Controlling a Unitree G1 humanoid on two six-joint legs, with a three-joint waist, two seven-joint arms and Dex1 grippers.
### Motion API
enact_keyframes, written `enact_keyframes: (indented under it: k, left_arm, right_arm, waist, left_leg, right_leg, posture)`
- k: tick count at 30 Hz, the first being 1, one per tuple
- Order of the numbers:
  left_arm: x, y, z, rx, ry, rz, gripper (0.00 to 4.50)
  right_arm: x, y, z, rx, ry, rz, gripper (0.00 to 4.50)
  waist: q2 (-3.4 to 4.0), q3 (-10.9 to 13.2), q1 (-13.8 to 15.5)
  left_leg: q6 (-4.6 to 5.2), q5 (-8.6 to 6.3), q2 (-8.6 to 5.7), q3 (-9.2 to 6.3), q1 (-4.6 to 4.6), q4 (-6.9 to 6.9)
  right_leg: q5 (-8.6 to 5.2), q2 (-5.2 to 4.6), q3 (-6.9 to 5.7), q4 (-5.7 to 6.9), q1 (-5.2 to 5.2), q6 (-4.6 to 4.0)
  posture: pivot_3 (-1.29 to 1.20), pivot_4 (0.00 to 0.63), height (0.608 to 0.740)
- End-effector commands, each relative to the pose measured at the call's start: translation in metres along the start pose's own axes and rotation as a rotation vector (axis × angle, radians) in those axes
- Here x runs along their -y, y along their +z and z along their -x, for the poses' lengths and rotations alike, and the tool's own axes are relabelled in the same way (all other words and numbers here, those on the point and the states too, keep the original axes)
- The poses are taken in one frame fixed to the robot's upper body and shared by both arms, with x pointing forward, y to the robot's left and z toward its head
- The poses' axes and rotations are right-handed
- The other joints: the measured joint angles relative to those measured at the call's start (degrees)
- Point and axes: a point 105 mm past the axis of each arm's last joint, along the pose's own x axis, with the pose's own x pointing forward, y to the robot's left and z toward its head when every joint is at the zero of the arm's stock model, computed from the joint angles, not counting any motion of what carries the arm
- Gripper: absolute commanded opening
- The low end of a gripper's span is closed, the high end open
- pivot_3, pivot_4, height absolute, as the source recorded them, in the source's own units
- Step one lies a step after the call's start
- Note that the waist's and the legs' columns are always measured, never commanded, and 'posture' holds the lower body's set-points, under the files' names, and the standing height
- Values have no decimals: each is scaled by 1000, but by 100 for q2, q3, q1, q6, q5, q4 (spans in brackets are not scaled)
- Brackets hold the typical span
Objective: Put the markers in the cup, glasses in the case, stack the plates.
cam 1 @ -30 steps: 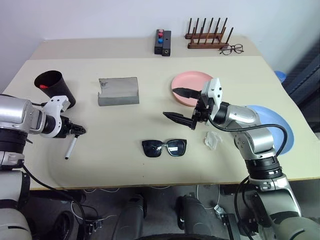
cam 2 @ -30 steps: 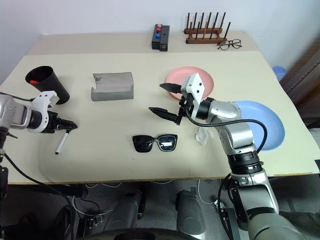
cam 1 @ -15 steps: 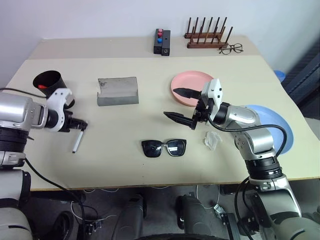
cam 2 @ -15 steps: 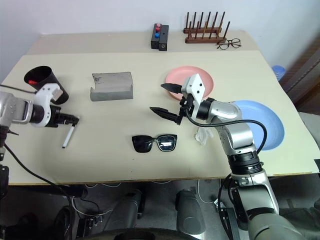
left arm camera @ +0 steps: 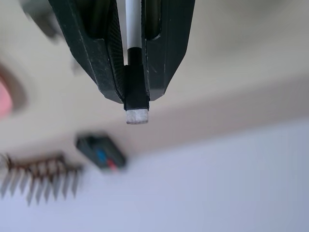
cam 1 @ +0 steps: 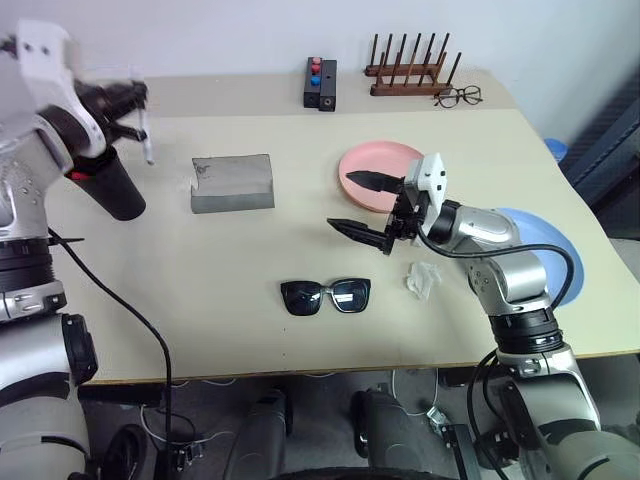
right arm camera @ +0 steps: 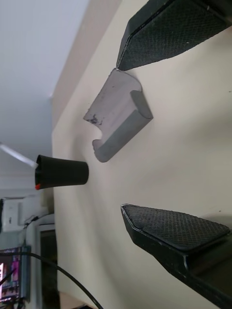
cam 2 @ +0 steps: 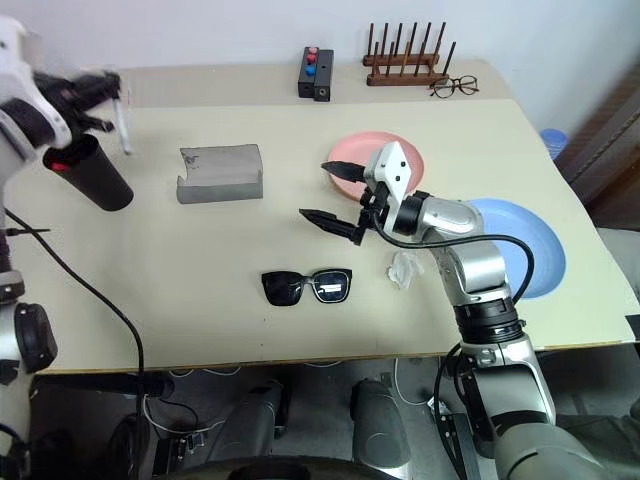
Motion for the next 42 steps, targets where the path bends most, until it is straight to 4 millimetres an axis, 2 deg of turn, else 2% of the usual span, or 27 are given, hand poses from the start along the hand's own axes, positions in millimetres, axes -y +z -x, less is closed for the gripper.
enact_keyframes:
  k: [1, 7, 10, 12, 15, 18, 27, 42]
  left_arm:
    - [-22, 30, 9, 134, 82, -84, 18]
    - [-60, 44, 30, 277, 205, -197, 18]
    - [-72, 39, 36, 313, 233, -174, 18]
    - [-73, 29, 40, 313, 227, -231, 18]
    - [-87, 7, 49, 306, 267, -173, 18]
    - [-95, -2, 56, 344, 311, -127, 18]
    - [-98, -32, 56, 366, 322, 32, 18]
    - [-82, -75, 41, 301, 338, 99, 18]
  right_arm:
    - [5, 29, 0, 107, -15, 18, 4500]
    - [6, 33, 1, 112, -19, 14, 4500]
    - [6, 32, 1, 106, -19, 16, 4500]
    - [5, 30, 1, 99, -16, 21, 4500]
    - [5, 31, 0, 97, -14, 24, 4500]
    - [5, 31, 0, 94, -11, 26, 4500]
    - [4, 30, 0, 80, -9, 32, 4500]
    - [5, 28, 1, 63, -14, 39, 4500]
  waist:
    - [0, 0, 4]
    - [0, 0, -13]
    - [0, 0, -3]
    - [0, 0, 13]
    - [0, 0, 18]
    - [-2, -1, 15]
    - [-4, -2, 9]
    - [-4, -2, 0]
  left_leg:
    - [0, 0, 0, 0, 0, 1]
    - [0, 0, 0, 1, 0, 1]
    - [0, 0, 0, 1, -1, 0]
    - [1, 0, 0, 1, 0, 2]
    - [1, 0, -1, 2, 1, 4]
    - [1, 0, 0, 1, 0, 4]
    - [1, 0, 0, 1, 1, 5]
    - [1, 1, 0, 1, 1, 6]
  right_leg:
    - [0, 0, 0, 1, 0, 0]
    - [1, 1, 0, 0, 0, 1]
    - [1, 1, 0, -1, -1, 2]
    - [1, 1, -1, 0, 1, 2]
    - [2, 0, -1, -1, 5, 3]
    - [2, 1, -3, 0, 4, 3]
    - [3, 1, -3, 1, 5, 5]
    - [4, 1, -3, 2, 5, 6]
  posture:
    - [0, 150, 740]
    - [0, 150, 740]
    - [0, 150, 740]
    - [0, 150, 740]
    - [0, 150, 740]
    - [0, 150, 740]
    - [0, 150, 740]
    - [0, 150, 740]
